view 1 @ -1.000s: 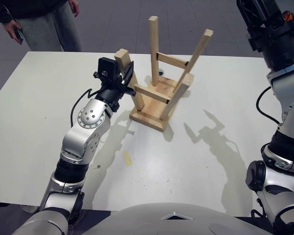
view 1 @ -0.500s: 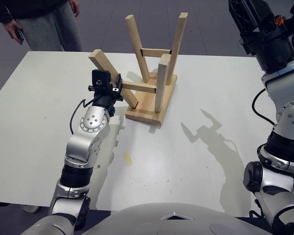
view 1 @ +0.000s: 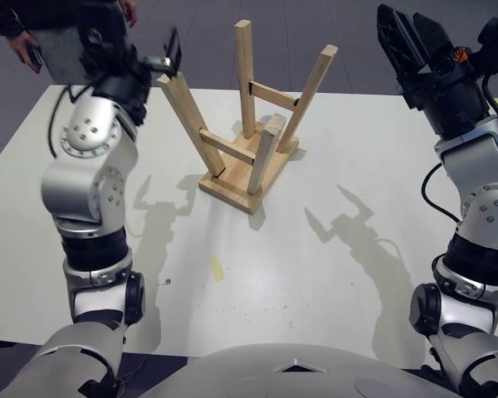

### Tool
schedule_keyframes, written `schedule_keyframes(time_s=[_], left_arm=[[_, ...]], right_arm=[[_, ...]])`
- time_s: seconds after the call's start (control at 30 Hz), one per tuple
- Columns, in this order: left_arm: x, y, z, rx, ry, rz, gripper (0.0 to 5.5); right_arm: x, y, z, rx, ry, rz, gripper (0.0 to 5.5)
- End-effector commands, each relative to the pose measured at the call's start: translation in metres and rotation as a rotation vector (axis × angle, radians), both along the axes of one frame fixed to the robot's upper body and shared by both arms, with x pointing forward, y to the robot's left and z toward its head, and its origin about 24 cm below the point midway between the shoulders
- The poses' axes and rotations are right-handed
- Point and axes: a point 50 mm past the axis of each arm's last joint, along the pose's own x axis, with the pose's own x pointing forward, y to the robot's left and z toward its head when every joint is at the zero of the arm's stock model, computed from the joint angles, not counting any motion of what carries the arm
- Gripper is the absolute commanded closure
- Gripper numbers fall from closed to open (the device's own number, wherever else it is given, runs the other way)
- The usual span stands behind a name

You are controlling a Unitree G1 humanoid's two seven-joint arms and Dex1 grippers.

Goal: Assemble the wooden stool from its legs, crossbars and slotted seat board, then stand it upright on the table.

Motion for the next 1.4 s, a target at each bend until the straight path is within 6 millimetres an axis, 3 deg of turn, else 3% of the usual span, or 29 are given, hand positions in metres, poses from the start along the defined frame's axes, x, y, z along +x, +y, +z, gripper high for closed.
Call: schedule_keyframes(time_s=[0.03, 0.13, 0.27, 0.4, 0.67, 0.73, 0.8, 0.87, 0.9, 0.97, 1.1, 1.23, 1.3, 1.4], left_arm=[[0.017, -0.011, 0.028, -0.109, -0.048, -0.268, 0.13], [0.038, -0.013, 0.028, -0.156, -0.013, -0.393, 0.13], [0.058, -0.001, 0.038, -0.128, -0.030, -0.383, 0.13], [0.064, 0.013, 0.044, -0.112, -0.042, -0.366, 0.13], [0.066, 0.013, 0.040, -0.119, -0.024, -0.389, 0.13], [0.074, 0.008, 0.010, -0.154, 0.075, -0.397, 0.13], [0.081, -0.006, -0.063, -0.135, 0.316, -0.399, 0.13], [0.063, -0.025, -0.142, -0.089, 0.556, -0.463, 0.13], [0.052, -0.031, -0.165, -0.084, 0.622, -0.487, 0.13], [0.037, -0.034, -0.182, -0.092, 0.663, -0.511, 0.13], [0.034, -0.018, -0.167, -0.163, 0.611, -0.462, 0.13], [0.032, -0.021, -0.149, -0.229, 0.537, -0.447, 0.13], [0.032, -0.027, -0.129, -0.265, 0.460, -0.442, 0.13], [0.034, -0.025, -0.080, -0.331, 0.281, -0.412, 0.13]], right_arm=[[0.000, 0.007, -0.002, 0.004, 0.005, 0.004, 0.10], [0.001, 0.011, -0.001, 0.009, 0.004, 0.015, 0.10], [0.001, 0.013, 0.003, 0.007, -0.007, 0.027, 0.10], [0.000, 0.014, 0.004, 0.006, -0.007, 0.036, 0.10], [-0.001, 0.014, 0.002, 0.006, 0.006, 0.033, 0.10], [-0.001, 0.017, -0.002, 0.002, 0.020, 0.041, 0.10], [-0.003, 0.022, -0.011, -0.030, 0.046, 0.048, 0.10], [-0.005, 0.027, -0.019, -0.058, 0.070, 0.061, 0.10], [-0.005, 0.030, -0.021, -0.067, 0.078, 0.070, 0.10], [-0.006, 0.031, -0.024, -0.079, 0.087, 0.073, 0.10], [-0.007, 0.030, -0.026, -0.084, 0.091, 0.064, 0.10], [-0.010, 0.041, -0.022, -0.049, 0.063, 0.097, 0.10], [-0.012, 0.047, -0.014, -0.013, 0.026, 0.128, 0.10], [-0.008, 0.045, -0.014, -0.022, 0.040, 0.095, 0.10]])
